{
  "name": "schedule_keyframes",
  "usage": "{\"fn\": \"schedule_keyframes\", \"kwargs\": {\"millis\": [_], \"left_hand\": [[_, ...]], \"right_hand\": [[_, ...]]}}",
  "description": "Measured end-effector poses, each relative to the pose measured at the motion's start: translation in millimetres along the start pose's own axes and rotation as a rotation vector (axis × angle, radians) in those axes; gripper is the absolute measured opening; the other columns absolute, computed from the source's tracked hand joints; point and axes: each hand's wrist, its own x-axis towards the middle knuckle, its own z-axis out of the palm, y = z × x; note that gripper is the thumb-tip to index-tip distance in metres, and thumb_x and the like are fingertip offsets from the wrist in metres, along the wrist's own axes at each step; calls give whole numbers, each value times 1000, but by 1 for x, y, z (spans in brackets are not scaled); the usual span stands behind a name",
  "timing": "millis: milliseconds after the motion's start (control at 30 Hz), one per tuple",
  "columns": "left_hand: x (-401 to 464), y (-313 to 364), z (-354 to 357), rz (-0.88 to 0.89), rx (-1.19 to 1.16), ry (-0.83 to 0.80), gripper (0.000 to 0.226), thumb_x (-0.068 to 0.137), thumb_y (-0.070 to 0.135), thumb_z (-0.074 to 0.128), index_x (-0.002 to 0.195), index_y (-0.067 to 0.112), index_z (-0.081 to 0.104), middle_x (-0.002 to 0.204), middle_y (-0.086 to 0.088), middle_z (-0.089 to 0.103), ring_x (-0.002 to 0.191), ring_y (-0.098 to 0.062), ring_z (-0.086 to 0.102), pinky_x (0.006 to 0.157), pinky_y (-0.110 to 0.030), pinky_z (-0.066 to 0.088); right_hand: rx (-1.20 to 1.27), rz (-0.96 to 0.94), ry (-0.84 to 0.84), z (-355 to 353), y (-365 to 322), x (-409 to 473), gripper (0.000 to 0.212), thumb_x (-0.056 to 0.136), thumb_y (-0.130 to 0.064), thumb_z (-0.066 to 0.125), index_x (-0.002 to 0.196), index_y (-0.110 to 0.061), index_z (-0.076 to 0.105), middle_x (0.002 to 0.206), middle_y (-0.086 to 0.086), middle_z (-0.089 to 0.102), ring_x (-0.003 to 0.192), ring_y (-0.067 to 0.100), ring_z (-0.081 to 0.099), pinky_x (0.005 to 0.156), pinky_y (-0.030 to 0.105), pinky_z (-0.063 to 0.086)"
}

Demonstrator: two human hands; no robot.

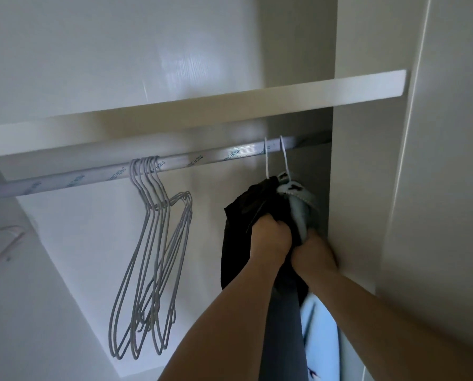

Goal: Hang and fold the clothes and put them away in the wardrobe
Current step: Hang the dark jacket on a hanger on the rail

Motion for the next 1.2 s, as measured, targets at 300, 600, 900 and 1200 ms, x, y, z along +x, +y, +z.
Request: {"fn": "schedule_keyframes", "kwargs": {"millis": [300,600,900,1200], "left_hand": [[1,-6,-4,4,-23,-9,32,96,10,40,123,-3,51,124,-20,56,110,-32,52,81,-26,36],[-25,-8,-6,-106,-15,-129,38,100,20,32,126,-4,47,127,-22,53,119,-38,50,83,-30,41],[-54,-3,-22,-113,69,-175,32,100,10,35,118,-8,54,120,-24,57,115,-37,51,93,-35,40],[-70,-1,-31,-105,160,-210,35,98,29,43,113,2,58,101,-11,58,94,-25,52,80,-29,39]], "right_hand": [[120,-136,38,-5,22,-27,23,85,3,44,103,-7,55,95,10,61,88,28,57,71,24,38],[242,-181,55,-16,34,-51,14,90,-2,47,98,-9,57,81,2,57,76,19,47,56,21,34],[203,-165,-24,-32,28,-82,33,92,-7,43,123,-12,53,113,9,61,102,28,56,78,23,37],[225,-151,-95,-45,32,-100,39,89,-3,44,126,-16,51,111,8,60,94,24,56,73,24,39]]}}
